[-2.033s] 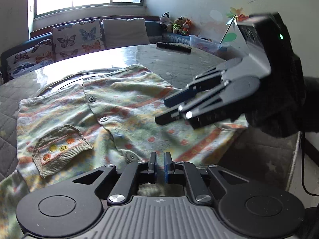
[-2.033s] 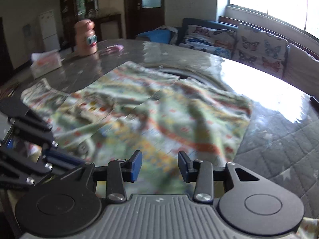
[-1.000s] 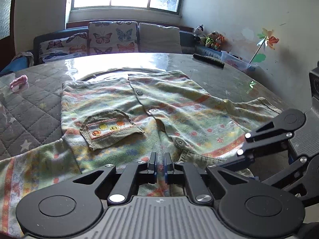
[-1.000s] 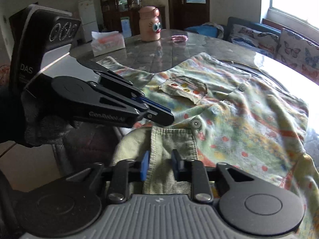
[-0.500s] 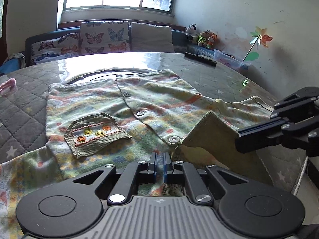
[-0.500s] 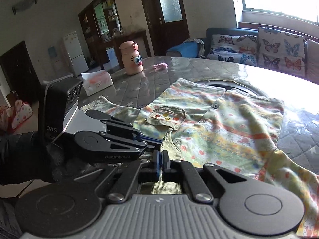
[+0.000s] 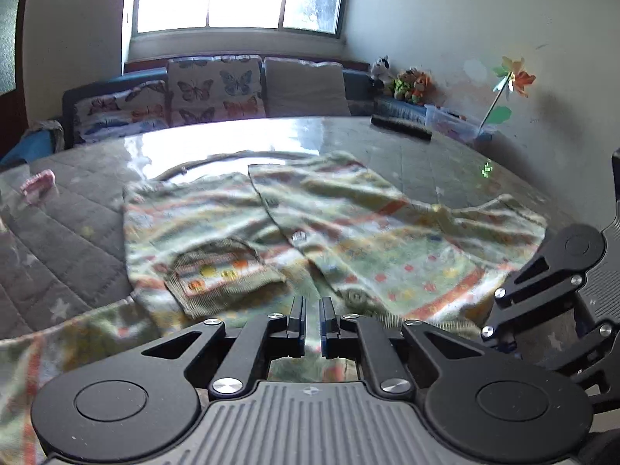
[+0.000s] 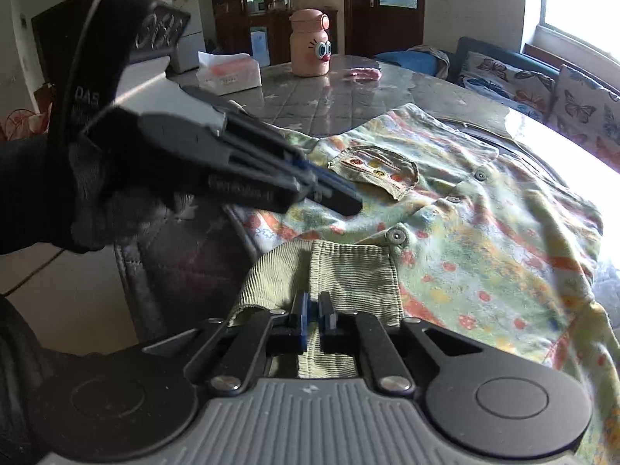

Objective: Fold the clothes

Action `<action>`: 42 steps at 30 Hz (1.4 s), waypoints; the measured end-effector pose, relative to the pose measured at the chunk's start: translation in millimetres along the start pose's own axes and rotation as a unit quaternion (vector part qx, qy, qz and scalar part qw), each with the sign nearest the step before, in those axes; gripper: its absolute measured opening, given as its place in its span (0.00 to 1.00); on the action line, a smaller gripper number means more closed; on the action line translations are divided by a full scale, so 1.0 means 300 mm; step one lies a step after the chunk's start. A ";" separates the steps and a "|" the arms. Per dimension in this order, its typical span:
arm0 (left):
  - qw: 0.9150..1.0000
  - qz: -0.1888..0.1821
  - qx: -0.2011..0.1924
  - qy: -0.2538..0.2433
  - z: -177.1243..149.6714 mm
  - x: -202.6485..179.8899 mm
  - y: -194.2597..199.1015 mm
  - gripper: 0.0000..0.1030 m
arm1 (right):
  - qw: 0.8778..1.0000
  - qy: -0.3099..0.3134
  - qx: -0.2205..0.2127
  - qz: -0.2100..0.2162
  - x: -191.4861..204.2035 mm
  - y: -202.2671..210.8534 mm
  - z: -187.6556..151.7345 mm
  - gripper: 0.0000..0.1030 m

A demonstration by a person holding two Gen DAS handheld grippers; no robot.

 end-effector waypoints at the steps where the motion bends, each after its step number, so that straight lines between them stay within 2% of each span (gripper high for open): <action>1: 1.000 -0.003 -0.005 -0.003 0.010 -0.006 0.006 0.08 | 1.000 -0.006 -0.004 0.004 -0.006 0.010 0.006 0.07; 4: 1.000 -0.018 -0.006 -0.007 0.023 -0.032 -0.013 0.08 | 0.999 -0.027 -0.021 -0.004 -0.037 0.040 0.023 0.07; 9: 0.999 -0.039 0.010 -0.009 0.011 -0.077 -0.065 0.08 | 0.997 -0.059 -0.029 -0.046 -0.134 0.056 0.011 0.07; 15: 0.998 -0.056 0.032 -0.024 -0.026 -0.127 -0.101 0.08 | 0.982 -0.131 -0.037 -0.130 -0.347 0.052 -0.014 0.09; 24: 0.997 -0.058 0.045 -0.032 -0.045 -0.137 -0.113 0.08 | 0.964 -0.187 -0.044 -0.184 -0.622 0.003 -0.008 0.09; 31: 0.996 -0.061 0.048 -0.036 -0.046 -0.137 -0.113 0.08 | 0.957 -0.196 -0.015 -0.214 -0.796 -0.114 0.012 0.09; 39: 0.996 -0.069 0.050 -0.035 -0.048 -0.130 -0.114 0.08 | 0.950 -0.164 -0.014 -0.264 -0.886 -0.198 0.062 0.07; 42: 0.996 -0.071 0.051 -0.035 -0.048 -0.129 -0.114 0.08 | 0.951 -0.158 -0.014 -0.264 -0.885 -0.201 0.073 0.07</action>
Point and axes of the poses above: each gripper's, at about its wrist camera, not at the fingertips, and y roughly against the way its jaws point, x to its left, z to its top, the point moved 5 cm from there along -y, roughly the way its jaws point, and after that the axes turned 5 degrees about y, right-handed, at the moved point
